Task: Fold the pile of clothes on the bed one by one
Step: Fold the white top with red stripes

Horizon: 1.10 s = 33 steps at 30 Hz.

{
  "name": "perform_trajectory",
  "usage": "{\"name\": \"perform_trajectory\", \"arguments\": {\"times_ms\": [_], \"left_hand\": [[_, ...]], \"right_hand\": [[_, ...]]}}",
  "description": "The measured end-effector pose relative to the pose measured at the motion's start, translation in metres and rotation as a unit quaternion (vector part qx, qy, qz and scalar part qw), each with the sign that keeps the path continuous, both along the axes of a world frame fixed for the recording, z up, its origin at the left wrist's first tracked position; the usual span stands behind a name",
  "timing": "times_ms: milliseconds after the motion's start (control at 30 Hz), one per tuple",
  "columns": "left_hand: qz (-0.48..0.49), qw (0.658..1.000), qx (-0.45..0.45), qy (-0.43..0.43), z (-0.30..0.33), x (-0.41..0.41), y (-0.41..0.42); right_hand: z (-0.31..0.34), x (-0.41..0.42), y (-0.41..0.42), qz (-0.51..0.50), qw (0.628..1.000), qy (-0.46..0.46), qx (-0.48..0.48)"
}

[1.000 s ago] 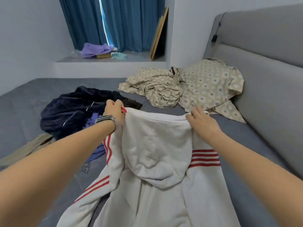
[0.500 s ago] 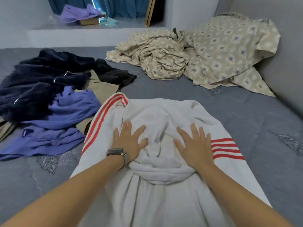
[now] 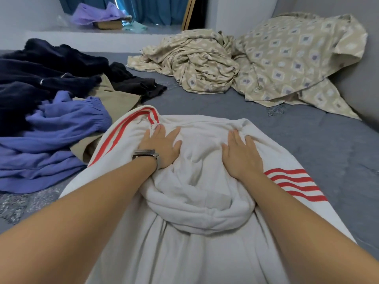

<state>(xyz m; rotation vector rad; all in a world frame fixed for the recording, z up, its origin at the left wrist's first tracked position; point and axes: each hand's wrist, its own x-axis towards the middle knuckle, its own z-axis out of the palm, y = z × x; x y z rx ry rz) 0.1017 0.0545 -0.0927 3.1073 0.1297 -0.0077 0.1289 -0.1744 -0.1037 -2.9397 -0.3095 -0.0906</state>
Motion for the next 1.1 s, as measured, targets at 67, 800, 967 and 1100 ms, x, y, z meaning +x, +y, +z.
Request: {"name": "perform_trajectory", "arguments": {"times_ms": [67,800,967,1100], "left_hand": [[-0.009,1.000,0.006,0.004,0.002,0.010,0.001],[0.031,0.993,0.056,0.100,0.017,-0.049,-0.035],[0.062,0.991,0.027,0.116,0.019,-0.147,-0.055],[0.051,0.995,-0.057,0.070,0.024,-0.218,-0.069]], "right_hand": [[0.001,0.009,0.002,-0.009,1.000,0.004,-0.008],[0.011,-0.058,-0.012,0.031,0.997,0.059,-0.043],[0.013,-0.142,-0.025,0.035,0.997,0.044,-0.051],[0.019,-0.215,-0.037,0.054,0.990,0.127,-0.003]]}}
